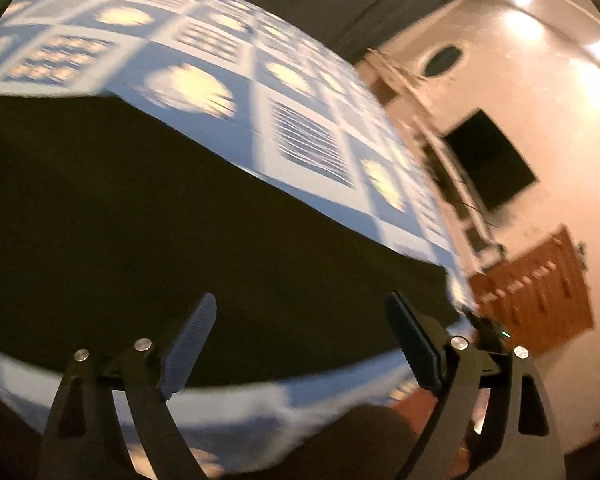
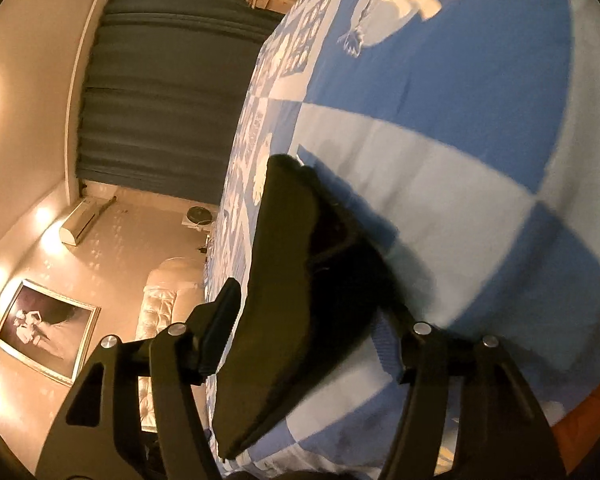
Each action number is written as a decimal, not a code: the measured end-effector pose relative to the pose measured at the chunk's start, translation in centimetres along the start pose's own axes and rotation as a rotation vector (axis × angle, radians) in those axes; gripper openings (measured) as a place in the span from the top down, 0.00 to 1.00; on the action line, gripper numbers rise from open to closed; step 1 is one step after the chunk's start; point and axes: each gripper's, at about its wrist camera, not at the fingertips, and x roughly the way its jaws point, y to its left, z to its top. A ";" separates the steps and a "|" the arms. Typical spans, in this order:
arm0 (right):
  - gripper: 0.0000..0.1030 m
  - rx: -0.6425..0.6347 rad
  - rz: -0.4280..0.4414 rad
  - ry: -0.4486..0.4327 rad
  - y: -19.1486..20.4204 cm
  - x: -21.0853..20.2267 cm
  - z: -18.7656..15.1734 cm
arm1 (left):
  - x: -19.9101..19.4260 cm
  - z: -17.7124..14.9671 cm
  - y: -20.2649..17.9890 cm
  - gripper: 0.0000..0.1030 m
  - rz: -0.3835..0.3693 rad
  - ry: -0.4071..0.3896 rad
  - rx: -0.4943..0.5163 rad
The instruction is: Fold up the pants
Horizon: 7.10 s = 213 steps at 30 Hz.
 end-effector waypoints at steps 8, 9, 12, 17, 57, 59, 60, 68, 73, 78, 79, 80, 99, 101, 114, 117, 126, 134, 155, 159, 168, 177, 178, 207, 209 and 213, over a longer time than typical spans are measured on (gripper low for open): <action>0.89 -0.009 -0.108 0.024 0.0 0.8 -0.6 | -3.8 4.1 12.0 0.17 0.269 -0.024 -0.046; 0.89 -0.003 -0.109 0.026 0.1 0.8 -0.6 | -4.2 4.3 13.4 0.17 0.282 -0.017 -0.069; 0.89 0.002 -0.125 0.024 0.3 0.6 -0.7 | -4.6 4.0 16.3 0.17 0.239 0.024 -0.130; 0.89 -0.021 -0.162 0.008 2.6 1.0 -0.7 | -4.4 3.2 16.3 0.09 0.191 0.028 -0.036; 0.89 -0.942 -0.232 0.336 30.1 21.7 -31.6 | -7.7 5.4 15.9 0.08 0.378 -0.138 -0.070; 0.89 -0.969 -0.244 0.361 29.7 22.8 -33.4 | -7.8 5.5 15.9 0.08 0.389 -0.146 -0.059; 0.89 -0.984 -0.249 0.376 29.5 23.5 -34.5 | -7.8 5.5 15.9 0.08 0.392 -0.148 -0.058; 0.89 -1.067 -0.276 0.461 28.4 26.6 -40.5 | -8.0 5.7 16.2 0.08 0.389 -0.156 -0.078; 0.73 -1.055 -0.271 0.528 26.9 27.2 -42.3 | -8.0 5.7 16.3 0.08 0.386 -0.158 -0.077; 0.54 -0.920 -0.139 0.613 27.5 24.5 -40.7 | -7.8 5.6 16.3 0.08 0.381 -0.144 -0.082; 0.54 -0.878 -0.093 0.632 28.0 23.3 -39.6 | -7.8 5.5 16.3 0.08 0.378 -0.142 -0.082; 0.53 -0.868 -0.076 0.630 28.3 22.5 -38.9 | -7.7 5.5 16.2 0.08 0.374 -0.141 -0.081; 0.33 -0.304 -0.131 0.682 14.5 16.5 -19.5 | -7.3 5.1 14.7 0.08 0.344 -0.139 -0.049; 0.54 -0.312 -0.124 0.698 14.5 17.0 -19.8 | -7.2 5.1 14.7 0.08 0.347 -0.132 -0.046; 0.45 -0.328 -0.043 0.685 14.2 16.8 -16.6 | -7.0 4.9 14.6 0.08 0.320 -0.121 -0.055; 0.40 -0.275 -0.018 0.649 14.2 18.5 -14.7 | -7.0 4.9 14.5 0.08 0.311 -0.123 -0.054; 0.78 -0.296 -0.023 0.636 15.1 25.2 -12.3 | -6.8 4.9 14.7 0.08 0.303 -0.112 -0.063; 0.48 -0.217 0.011 0.634 13.8 23.4 -12.2 | -7.7 5.1 15.5 0.08 0.291 -0.121 -0.076; 0.71 -0.355 -0.056 0.784 12.2 17.8 -17.1 | -23.6 0.2 34.0 0.08 0.002 -0.350 -0.569; 0.70 -0.347 -0.058 0.774 12.2 17.7 -17.3 | -22.1 0.1 33.6 0.08 -0.051 -0.330 -0.547; 0.64 -0.334 -0.036 0.761 12.6 17.8 -17.6 | -18.4 0.4 34.2 0.08 -0.102 -0.308 -0.644; 0.77 -0.369 -0.082 0.743 13.1 17.8 -17.8 | -17.1 -0.3 35.5 0.86 -0.060 -0.270 -0.753; 0.77 -0.378 -0.088 0.742 13.4 17.7 -17.8 | -17.2 -0.2 35.4 0.86 -0.054 -0.272 -0.749; 0.42 -0.477 -0.232 0.533 15.5 13.6 -15.9 | -17.8 -1.1 33.7 0.85 -0.033 -0.322 -0.781; 0.42 -0.481 -0.234 0.505 15.8 13.2 -16.0 | -18.3 -0.5 32.9 0.86 -0.011 -0.329 -0.750; 0.42 -0.465 -0.231 0.458 16.1 12.5 -15.6 | -19.4 0.8 30.4 0.86 0.047 -0.348 -0.668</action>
